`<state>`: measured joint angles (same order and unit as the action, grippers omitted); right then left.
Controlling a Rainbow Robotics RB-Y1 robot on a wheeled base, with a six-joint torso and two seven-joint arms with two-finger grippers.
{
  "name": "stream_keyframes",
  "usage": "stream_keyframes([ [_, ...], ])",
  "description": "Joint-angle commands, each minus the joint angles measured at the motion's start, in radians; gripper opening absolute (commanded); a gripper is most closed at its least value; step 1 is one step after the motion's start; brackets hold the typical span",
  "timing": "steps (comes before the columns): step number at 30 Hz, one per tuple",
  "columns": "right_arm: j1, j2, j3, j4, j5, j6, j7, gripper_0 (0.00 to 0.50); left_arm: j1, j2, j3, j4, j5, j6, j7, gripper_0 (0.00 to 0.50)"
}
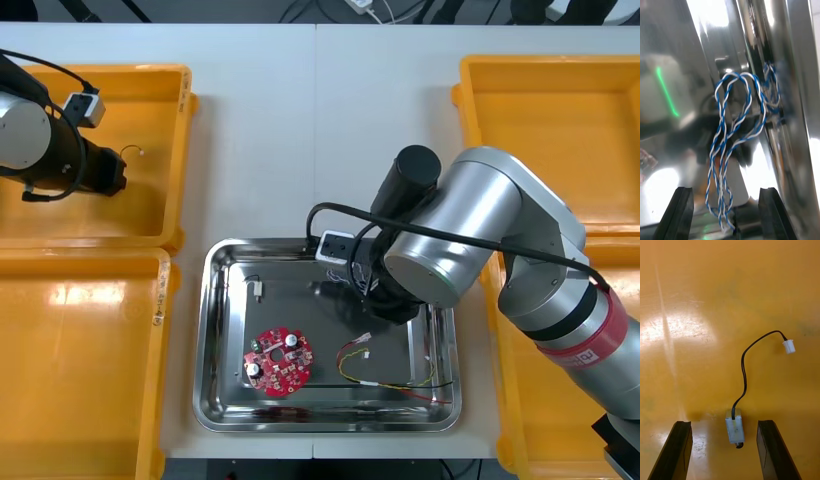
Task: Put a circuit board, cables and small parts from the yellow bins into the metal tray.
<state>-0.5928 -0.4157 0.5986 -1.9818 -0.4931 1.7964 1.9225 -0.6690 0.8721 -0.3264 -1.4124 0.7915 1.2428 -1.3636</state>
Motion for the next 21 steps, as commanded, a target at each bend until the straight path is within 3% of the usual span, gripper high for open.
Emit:
stream_keyframes([
  [1,-0.038,0.017,-0.08,-0.058,-0.059,0.061,0.023,0.5,-0.027,0.03,-0.006,-0.007,-0.012,-0.031,-0.002,0.5],
  [6,-0.085,0.015,-0.155,-0.071,-0.139,0.123,0.012,0.5,-0.027,0.03,-0.028,-0.007,-0.018,-0.045,0.003,0.5],
  [14,-0.162,0.006,-0.217,-0.071,-0.18,0.123,-0.008,0.5,-0.026,0.03,-0.042,-0.005,-0.018,-0.052,0.009,0.5],
  [21,-0.174,-0.054,-0.336,-0.069,-0.251,0.123,-0.045,0.5,-0.012,0.03,-0.042,-0.005,-0.017,-0.071,0.011,0.5],
])
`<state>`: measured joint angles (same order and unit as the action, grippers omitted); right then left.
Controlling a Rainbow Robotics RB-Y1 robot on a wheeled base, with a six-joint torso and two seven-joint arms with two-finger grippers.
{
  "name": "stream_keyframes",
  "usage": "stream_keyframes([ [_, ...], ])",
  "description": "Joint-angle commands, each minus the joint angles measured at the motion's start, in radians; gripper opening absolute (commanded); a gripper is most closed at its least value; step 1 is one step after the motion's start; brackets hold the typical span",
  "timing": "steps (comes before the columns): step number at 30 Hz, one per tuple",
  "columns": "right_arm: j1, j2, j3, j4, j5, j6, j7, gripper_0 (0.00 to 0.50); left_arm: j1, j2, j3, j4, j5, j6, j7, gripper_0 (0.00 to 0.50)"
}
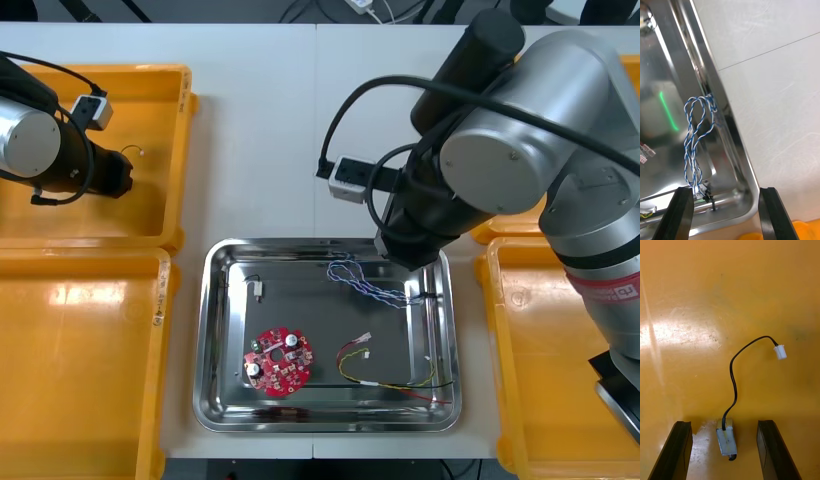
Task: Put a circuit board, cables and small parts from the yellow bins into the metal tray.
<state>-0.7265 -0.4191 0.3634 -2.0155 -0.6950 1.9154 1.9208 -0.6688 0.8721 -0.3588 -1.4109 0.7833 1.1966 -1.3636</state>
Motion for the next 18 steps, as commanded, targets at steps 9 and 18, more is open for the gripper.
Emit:
stream_keyframes([
  [9,-0.034,-0.214,-0.241,-0.035,-0.175,0.005,-0.206,0.5,-0.011,0.03,-0.009,-0.006,-0.009,-0.026,0.012,0.001],
  [18,0.038,-0.356,-0.353,-0.035,-0.173,0.005,-0.391,0.5,-0.011,0.041,-0.008,-0.011,0.002,-0.015,0.012,0.0],
])
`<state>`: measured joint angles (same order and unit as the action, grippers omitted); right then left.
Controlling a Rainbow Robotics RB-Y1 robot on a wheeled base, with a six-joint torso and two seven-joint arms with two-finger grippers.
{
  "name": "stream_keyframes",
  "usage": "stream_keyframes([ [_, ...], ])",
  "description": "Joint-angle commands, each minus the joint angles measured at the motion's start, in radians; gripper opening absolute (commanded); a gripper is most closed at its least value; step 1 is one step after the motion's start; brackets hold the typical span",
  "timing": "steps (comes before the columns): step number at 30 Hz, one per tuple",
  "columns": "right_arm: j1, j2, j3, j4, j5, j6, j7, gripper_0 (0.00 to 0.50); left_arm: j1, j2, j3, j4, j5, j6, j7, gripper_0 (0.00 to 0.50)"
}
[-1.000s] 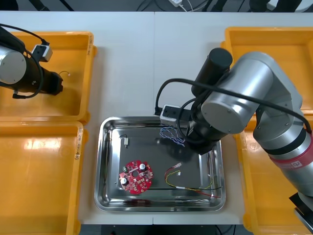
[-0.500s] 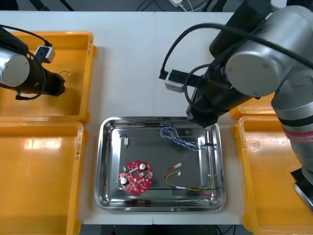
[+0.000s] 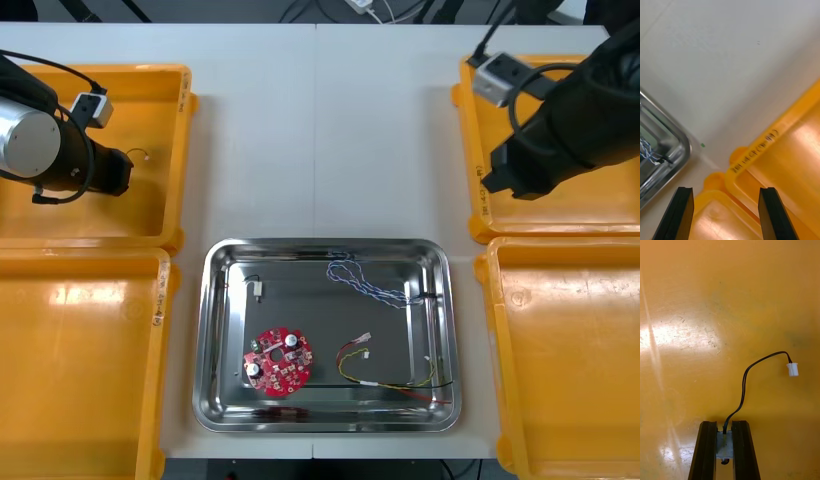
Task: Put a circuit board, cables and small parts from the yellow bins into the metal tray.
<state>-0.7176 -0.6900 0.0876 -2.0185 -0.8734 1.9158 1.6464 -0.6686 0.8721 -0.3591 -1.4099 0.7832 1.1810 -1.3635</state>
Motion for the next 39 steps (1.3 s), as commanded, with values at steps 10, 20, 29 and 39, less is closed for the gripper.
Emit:
stream_keyframes([
  [10,0.139,-0.187,-0.181,0.0,0.008,0.004,-0.3,0.5,-0.012,0.054,0.081,-0.096,0.021,0.151,0.014,0.0],
  [20,0.173,-0.227,-0.243,0.081,0.027,0.004,-0.335,0.5,-0.011,0.059,0.149,-0.244,0.028,0.332,0.055,0.0],
  [29,0.205,-0.258,-0.259,0.095,0.03,0.004,-0.428,0.5,-0.011,0.059,0.16,-0.371,0.053,0.399,0.193,0.0],
  [39,0.208,-0.273,-0.259,0.155,0.034,-0.001,-0.427,0.5,-0.012,0.031,0.131,-0.615,0.08,0.496,0.422,0.0],
])
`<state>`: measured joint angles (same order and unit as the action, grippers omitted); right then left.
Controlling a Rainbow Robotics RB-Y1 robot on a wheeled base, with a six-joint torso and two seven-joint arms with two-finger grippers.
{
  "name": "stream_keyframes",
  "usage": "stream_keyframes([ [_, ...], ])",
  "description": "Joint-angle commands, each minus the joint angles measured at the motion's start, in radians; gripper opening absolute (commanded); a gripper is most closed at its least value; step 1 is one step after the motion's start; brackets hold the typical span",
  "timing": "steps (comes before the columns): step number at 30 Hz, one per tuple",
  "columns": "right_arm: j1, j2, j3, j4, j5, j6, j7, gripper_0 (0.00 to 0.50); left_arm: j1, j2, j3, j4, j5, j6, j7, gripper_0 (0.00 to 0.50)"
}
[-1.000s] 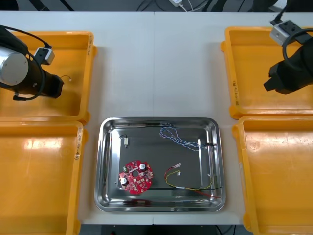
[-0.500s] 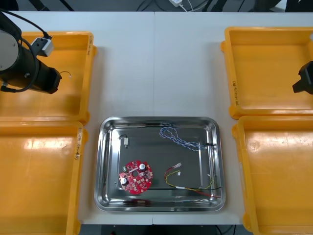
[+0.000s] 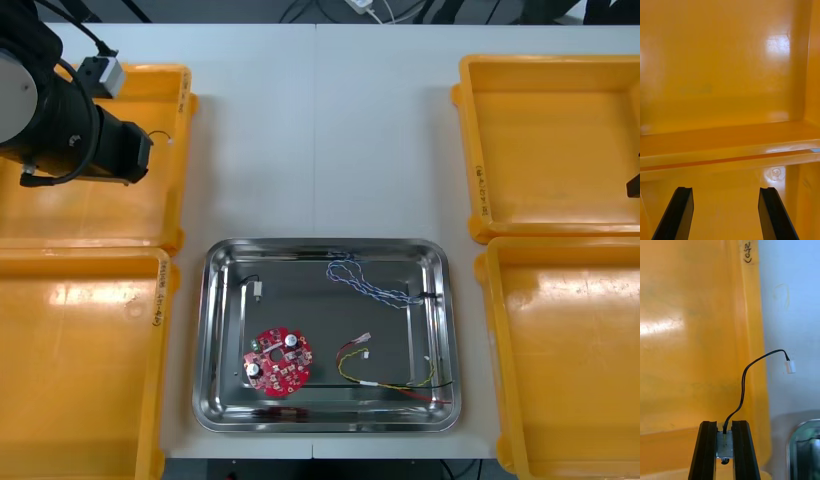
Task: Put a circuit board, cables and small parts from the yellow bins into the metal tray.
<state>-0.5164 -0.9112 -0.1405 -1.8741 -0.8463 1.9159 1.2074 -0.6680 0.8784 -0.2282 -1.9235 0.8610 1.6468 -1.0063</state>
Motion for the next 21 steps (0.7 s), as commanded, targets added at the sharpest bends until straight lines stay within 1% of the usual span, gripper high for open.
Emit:
stream_keyframes([
  [1,0.009,-0.052,-0.031,0.013,0.007,-0.009,0.014,0.5,-0.013,0.02,-0.011,-0.129,-0.004,0.036,0.095,0.0],
  [6,0.015,-0.052,-0.031,0.015,-0.016,-0.029,0.023,0.5,-0.013,-0.004,-0.062,-0.218,-0.037,0.054,0.198,0.0],
  [9,0.015,-0.052,-0.036,0.015,-0.04,-0.029,0.024,0.5,-0.015,-0.027,-0.109,-0.259,-0.074,0.06,0.258,0.0],
  [11,0.015,-0.052,-0.05,0.013,-0.057,-0.029,0.024,0.5,-0.016,-0.049,-0.157,-0.282,-0.119,0.06,0.305,0.0],
  [15,0.019,-0.051,-0.053,0.004,-0.065,-0.029,0.027,0.5,-0.021,-0.087,-0.221,-0.295,-0.177,0.06,0.367,0.0],
  [21,0.036,-0.041,-0.053,-0.016,-0.05,-0.037,0.027,0.5,-0.035,-0.151,-0.321,-0.295,-0.26,0.051,0.465,0.0],
])
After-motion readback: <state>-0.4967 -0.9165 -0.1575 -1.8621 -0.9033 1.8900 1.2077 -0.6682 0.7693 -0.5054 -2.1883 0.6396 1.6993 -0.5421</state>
